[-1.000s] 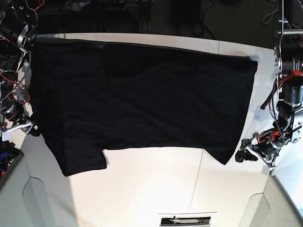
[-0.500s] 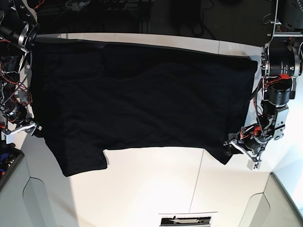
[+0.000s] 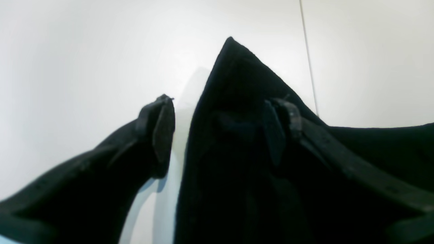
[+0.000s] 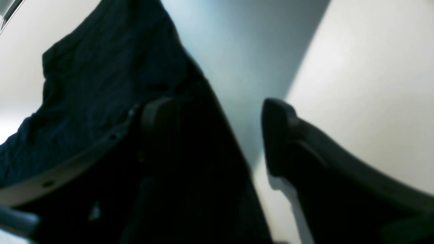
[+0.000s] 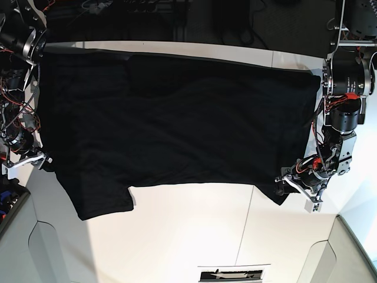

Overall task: Layout the t-shirt on the table in an organized manner, then fold the t-shirt properly
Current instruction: 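Grasp the hem corners with both grippers and fold them toward the shoulder edge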

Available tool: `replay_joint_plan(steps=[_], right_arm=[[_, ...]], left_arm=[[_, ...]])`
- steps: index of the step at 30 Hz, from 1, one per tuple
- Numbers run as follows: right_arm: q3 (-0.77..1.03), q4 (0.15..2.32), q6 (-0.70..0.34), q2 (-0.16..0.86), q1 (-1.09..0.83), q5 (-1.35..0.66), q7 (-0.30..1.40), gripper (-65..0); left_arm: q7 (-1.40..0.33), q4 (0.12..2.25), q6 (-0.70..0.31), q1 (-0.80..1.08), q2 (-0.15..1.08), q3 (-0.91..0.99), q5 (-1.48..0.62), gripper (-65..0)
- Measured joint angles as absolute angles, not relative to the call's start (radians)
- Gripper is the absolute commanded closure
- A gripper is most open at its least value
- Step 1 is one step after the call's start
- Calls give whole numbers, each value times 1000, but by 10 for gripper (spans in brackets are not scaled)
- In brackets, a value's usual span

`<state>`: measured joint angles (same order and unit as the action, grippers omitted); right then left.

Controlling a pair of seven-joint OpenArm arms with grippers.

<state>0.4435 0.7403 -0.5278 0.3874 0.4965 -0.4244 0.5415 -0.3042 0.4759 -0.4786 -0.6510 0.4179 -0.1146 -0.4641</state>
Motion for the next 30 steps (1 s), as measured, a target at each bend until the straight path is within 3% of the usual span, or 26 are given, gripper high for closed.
replay_joint_plan(steps=[15,17,19,21,23,26,30], right_arm=[[444,698,-554,310,511,-396,474,-391],[444,698,-554,304,518,-399,475,-325],[443,693,-551,299,529,-390,496,-166],[443,688,-548,296,542,-377,508,-13],[443,684,-546,297,560,-364,524,0],[443,682,-553,301,596,-361,530,0],[443,685,-556,308,652,-368,534,0]], left_arm=[[-305,476,-479,-651,418,-115,-464,-429],[-305,476,-479,-651,418,-115,-464,-427],[-305,476,-479,-651,418,-115,-464,-353],[-307,476,-479,-651,418,-115,-463,-225],[-307,476,-479,-648,418,-115,-460,-125],[-305,476,-479,-650,418,-115,-460,-29],[-306,476,-495,-664,436,-113,-498,0]])
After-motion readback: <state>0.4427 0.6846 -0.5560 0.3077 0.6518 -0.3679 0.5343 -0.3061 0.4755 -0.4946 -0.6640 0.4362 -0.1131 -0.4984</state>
